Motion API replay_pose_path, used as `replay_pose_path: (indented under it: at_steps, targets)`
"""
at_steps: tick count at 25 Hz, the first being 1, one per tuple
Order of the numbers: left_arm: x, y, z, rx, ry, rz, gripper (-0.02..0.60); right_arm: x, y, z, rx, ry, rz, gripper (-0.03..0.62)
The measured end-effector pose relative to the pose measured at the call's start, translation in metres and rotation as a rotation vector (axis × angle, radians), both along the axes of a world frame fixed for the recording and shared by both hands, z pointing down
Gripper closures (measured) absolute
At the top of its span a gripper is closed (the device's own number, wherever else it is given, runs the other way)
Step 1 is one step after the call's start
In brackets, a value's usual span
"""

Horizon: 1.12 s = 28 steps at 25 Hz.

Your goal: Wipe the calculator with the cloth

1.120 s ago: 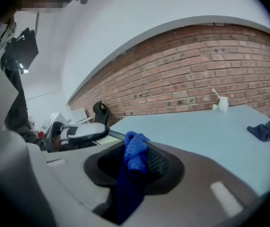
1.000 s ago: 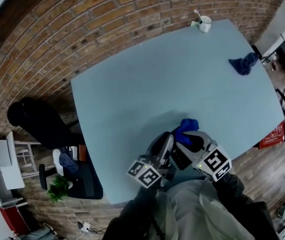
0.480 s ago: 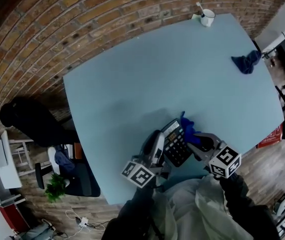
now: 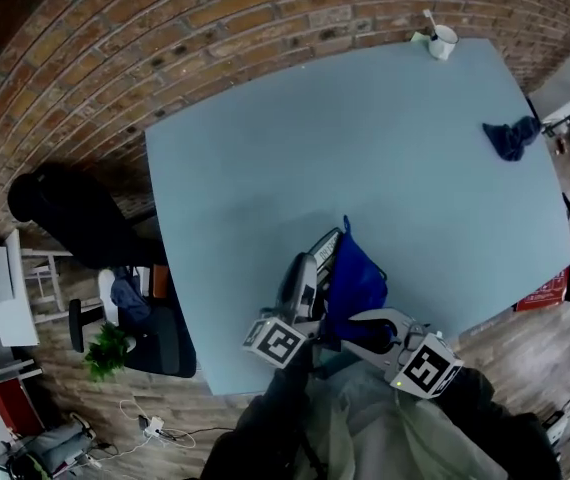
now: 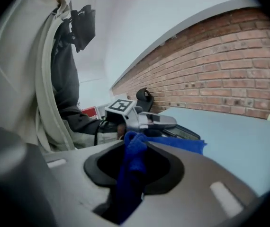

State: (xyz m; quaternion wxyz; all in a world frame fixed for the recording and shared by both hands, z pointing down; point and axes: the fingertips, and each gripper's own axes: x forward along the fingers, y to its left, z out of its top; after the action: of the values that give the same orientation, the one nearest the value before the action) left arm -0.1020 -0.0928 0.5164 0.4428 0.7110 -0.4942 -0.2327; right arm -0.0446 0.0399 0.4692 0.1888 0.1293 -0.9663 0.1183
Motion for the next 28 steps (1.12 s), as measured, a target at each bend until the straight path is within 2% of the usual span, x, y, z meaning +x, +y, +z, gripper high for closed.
replay_pose_path:
  at_steps: [3,6,8,10,13,15,17,20,23,25,28]
  targets:
    - [-0.003,0.005,-0.004,0.015,-0.03,-0.007,0.52,0.029,-0.017,0.01,-0.085,-0.044,0.125,0.49]
    - [-0.003,0.004,0.0,0.017,-0.031,-0.014,0.52,0.066,-0.039,0.038,-0.122,0.038,0.288,0.49]
    - [-0.007,0.005,0.009,-0.013,-0.017,-0.035,0.52,0.076,-0.04,0.051,-0.127,0.088,0.326,0.49]
    - [-0.013,0.006,0.014,-0.03,-0.004,-0.059,0.521,0.064,-0.027,0.048,-0.12,0.099,0.271,0.49]
    - [-0.024,0.009,0.014,-0.037,0.007,-0.091,0.522,0.027,0.005,0.029,-0.06,0.068,0.092,0.49]
    - [-0.029,0.012,0.015,-0.037,0.024,-0.1,0.525,0.012,0.019,0.019,-0.027,0.026,0.006,0.49]
    - [-0.029,0.015,0.008,-0.021,0.072,-0.097,0.525,0.014,0.016,0.017,-0.024,-0.012,0.02,0.49]
    - [-0.034,0.02,0.0,-0.006,0.15,-0.112,0.522,0.041,-0.009,0.031,-0.071,-0.02,0.175,0.49]
    - [-0.039,0.025,0.0,-0.013,0.225,-0.148,0.52,0.059,-0.026,0.041,-0.061,0.011,0.288,0.49]
    - [-0.043,0.026,0.003,-0.028,0.29,-0.188,0.525,0.043,-0.015,0.027,-0.018,-0.008,0.246,0.49]
    - [-0.043,0.027,0.002,-0.033,0.385,-0.2,0.526,-0.002,0.023,-0.002,0.11,-0.027,0.061,0.49]
